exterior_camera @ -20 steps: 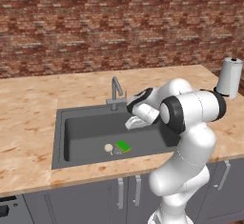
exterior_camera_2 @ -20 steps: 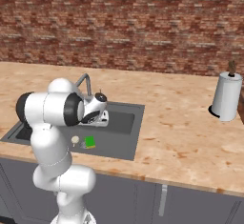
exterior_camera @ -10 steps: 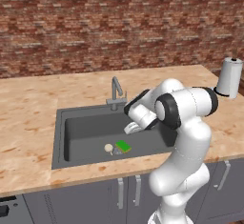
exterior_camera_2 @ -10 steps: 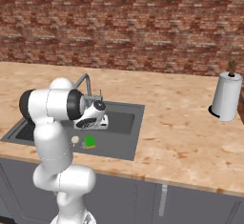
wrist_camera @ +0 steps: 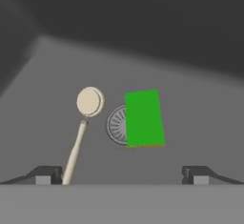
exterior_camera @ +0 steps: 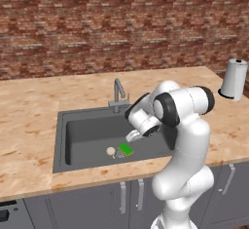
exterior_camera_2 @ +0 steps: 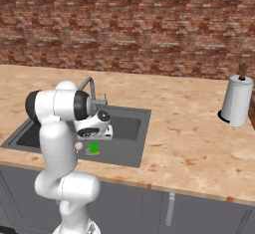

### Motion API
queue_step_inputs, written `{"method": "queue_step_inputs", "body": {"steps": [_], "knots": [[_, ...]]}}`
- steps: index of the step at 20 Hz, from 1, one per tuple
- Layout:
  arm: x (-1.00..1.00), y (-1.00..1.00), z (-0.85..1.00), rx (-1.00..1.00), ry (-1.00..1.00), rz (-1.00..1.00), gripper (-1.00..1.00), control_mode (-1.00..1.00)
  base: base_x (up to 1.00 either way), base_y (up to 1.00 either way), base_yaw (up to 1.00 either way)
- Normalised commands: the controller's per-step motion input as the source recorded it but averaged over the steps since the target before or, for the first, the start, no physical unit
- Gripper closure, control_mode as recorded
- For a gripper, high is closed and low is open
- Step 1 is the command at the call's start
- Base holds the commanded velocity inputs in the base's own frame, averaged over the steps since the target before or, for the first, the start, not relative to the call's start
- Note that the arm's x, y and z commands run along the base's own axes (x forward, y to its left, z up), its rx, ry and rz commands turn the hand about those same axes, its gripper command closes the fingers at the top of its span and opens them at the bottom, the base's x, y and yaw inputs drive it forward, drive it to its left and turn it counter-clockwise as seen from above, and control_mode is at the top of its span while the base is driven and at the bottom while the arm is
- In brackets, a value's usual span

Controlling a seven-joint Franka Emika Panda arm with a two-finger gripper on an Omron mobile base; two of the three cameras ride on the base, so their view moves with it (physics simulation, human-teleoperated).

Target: Pick up the sponge and dish brush from the sink, and place them back in the cabinet, and close the cabinet door.

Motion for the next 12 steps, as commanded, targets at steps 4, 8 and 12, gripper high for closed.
{"method": "queue_step_inputs", "body": {"steps": [4,8,12], "knots": [[0.19,0.01,-0.13,0.00,0.10,0.00,-1.00,-1.00,0.00,0.00,0.00],[0.19,0.02,-0.14,0.00,0.07,0.00,-1.00,-1.00,0.00,0.00,0.00],[0.21,0.03,-0.13,0.00,0.06,0.00,-1.00,-1.00,0.00,0.00,0.00]]}}
